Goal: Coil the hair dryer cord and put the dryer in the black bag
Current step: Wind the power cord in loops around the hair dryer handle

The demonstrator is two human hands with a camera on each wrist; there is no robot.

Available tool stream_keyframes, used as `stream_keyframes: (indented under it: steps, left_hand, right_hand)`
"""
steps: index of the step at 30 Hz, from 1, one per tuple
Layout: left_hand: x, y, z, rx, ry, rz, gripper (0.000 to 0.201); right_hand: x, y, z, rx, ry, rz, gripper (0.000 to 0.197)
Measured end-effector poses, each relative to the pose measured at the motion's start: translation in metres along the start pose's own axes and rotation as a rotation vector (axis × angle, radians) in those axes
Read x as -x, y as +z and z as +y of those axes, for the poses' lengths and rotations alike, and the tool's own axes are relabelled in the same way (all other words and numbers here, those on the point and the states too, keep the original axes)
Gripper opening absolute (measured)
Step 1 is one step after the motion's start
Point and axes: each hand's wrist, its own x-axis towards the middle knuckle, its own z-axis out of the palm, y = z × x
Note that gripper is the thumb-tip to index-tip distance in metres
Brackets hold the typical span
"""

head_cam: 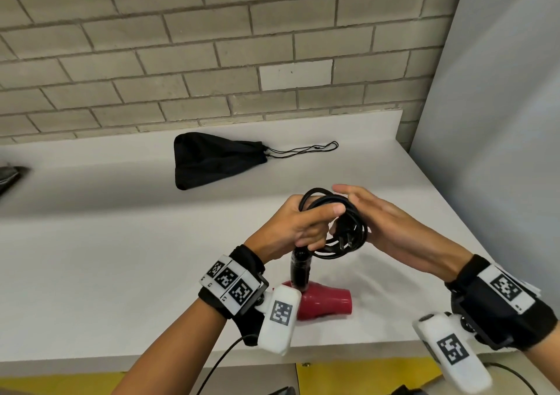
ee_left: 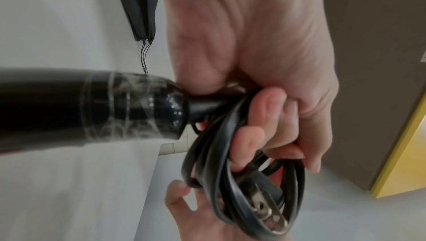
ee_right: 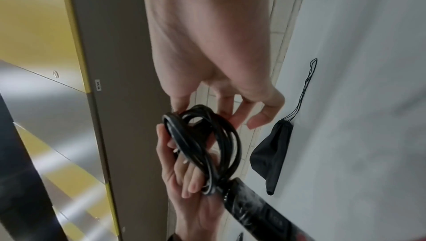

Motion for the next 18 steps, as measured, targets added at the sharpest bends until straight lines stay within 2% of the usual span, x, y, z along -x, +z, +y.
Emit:
stream_keyframes:
  steps: [3,6,12,15,18]
  left_hand:
    - [0.001,-0.001,-0.001,0.005,0.005,0.018,0.043]
    - [0.000,-0.002,0.000,-0.008,0.001,0.014,0.042]
    - [0.000,-0.002,0.001,-0.001,-0.010,-0.025,0.035]
    - [-0.002,-0.002,0.000,0.013,-0.029,-0.027,0.031]
    - [-0.004,-0.003,-0.001,0.017,-0.034,0.030,0.031]
  right_hand:
    - [0.003,-0.004,0.006,-0.016,-0.060,-0.062,0.062]
    - [0.007,-0.010,0.006,0.075,-0.036,-0.135,0.051]
    - [0.010,-0.016,-0.002,0.152,-0.021,-0.182,0.039]
    - [0.013,-0.016,-0.005,0.155,-0.010,-0.175,0.042]
    - [0.012,-0.012,-0.007,0.176,-0.010,-0.164,0.050]
